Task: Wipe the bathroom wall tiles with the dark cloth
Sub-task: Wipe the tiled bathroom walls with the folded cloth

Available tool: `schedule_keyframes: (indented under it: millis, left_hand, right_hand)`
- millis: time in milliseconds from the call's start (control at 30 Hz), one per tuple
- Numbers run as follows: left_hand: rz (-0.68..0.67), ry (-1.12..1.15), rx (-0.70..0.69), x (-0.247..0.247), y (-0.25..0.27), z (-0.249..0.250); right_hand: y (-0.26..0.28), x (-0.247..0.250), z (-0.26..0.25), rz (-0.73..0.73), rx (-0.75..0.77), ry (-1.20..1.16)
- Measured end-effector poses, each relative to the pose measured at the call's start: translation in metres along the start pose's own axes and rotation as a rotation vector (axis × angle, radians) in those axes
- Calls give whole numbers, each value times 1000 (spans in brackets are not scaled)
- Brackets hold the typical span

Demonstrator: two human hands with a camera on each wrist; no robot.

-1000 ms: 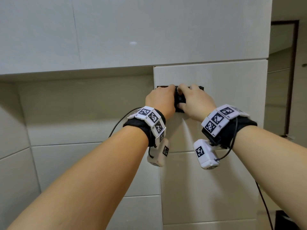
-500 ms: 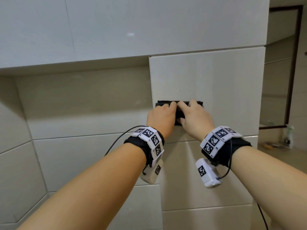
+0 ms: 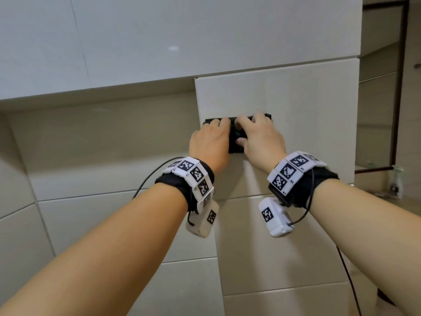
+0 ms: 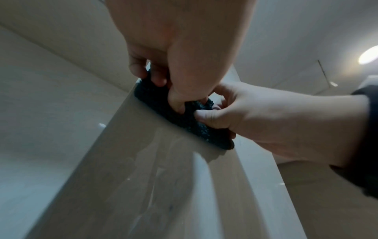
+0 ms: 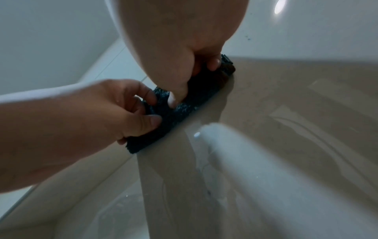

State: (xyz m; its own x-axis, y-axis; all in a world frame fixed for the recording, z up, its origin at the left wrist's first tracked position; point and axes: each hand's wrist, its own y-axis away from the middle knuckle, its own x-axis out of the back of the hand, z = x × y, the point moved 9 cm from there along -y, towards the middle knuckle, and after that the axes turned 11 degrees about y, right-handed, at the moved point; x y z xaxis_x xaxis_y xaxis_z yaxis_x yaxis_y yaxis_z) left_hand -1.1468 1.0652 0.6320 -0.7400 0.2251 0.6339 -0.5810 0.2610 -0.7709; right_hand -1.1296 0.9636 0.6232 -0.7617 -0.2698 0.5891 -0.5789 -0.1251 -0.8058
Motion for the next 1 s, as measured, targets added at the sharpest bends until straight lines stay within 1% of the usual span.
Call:
schedule_keyframes:
  millis: [200,433,633,800,1000]
  left_hand:
    - [73,98,29,29,-34,-6]
    - [60,91,23,55,-70,-3]
    - [40,50,70,59,-72,-4]
    - [31,57,74,58,-65,-1]
    - [30,60,83,48,-52,3]
  right_hand:
    - [-41,31,1,62,23,-72]
    - [-82,56,4,56,30,-109]
    - [-85,56,5,24,40,-91]
    - [-78,53,7,49,12,-81]
    - [-64,44,8,19,32,-77]
